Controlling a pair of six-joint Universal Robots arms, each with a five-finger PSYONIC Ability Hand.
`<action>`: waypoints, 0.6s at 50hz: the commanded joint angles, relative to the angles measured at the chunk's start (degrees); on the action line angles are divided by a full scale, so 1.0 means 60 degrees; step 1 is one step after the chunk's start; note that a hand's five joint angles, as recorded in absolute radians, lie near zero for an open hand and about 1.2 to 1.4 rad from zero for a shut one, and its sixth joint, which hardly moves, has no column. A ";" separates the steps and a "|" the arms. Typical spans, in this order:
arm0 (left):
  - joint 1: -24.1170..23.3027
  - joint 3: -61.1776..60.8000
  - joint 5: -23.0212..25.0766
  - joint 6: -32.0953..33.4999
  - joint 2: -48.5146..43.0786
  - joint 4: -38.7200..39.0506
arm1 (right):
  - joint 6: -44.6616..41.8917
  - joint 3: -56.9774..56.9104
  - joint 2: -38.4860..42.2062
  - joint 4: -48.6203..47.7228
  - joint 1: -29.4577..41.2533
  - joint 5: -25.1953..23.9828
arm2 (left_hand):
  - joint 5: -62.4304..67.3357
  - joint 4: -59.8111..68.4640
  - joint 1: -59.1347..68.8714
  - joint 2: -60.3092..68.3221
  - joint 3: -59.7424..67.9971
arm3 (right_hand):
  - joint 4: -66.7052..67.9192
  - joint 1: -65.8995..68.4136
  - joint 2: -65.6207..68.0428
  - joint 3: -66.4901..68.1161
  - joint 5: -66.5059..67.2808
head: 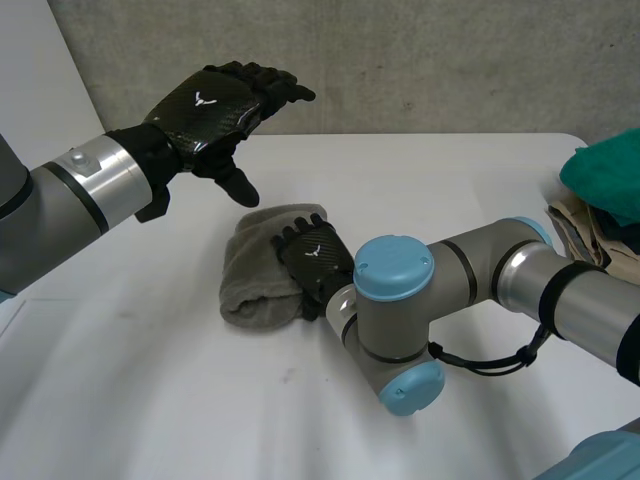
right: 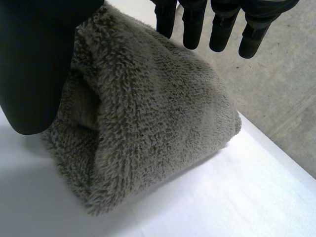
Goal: Fold the laundry.
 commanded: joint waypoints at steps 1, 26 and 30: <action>0.0050 -0.0042 0.0064 0.0013 -0.0004 -0.0001 | -0.0113 -0.0265 0.0190 -0.0063 0.0006 0.0008 | -0.0423 -0.0260 -0.0144 -0.0294 -0.0351 | 0.0822 0.0676 0.0786 0.0807 0.0664; 0.0254 -0.0013 0.0210 -0.0001 0.0244 0.0014 | -0.0246 -0.0587 -0.0556 -0.1162 -0.0535 0.0111 | -0.0423 -0.0260 -0.0144 -0.0294 -0.0351 | 1.1340 1.1194 1.1304 1.1324 1.1181; 0.0313 0.0046 0.0211 -0.0016 0.0391 -0.0001 | -0.0157 -0.0441 -0.1069 -0.0840 -0.0814 0.0023 | -0.0423 -0.0260 -0.0144 -0.0294 -0.0351 | 1.1340 1.1194 1.1304 1.1324 1.1181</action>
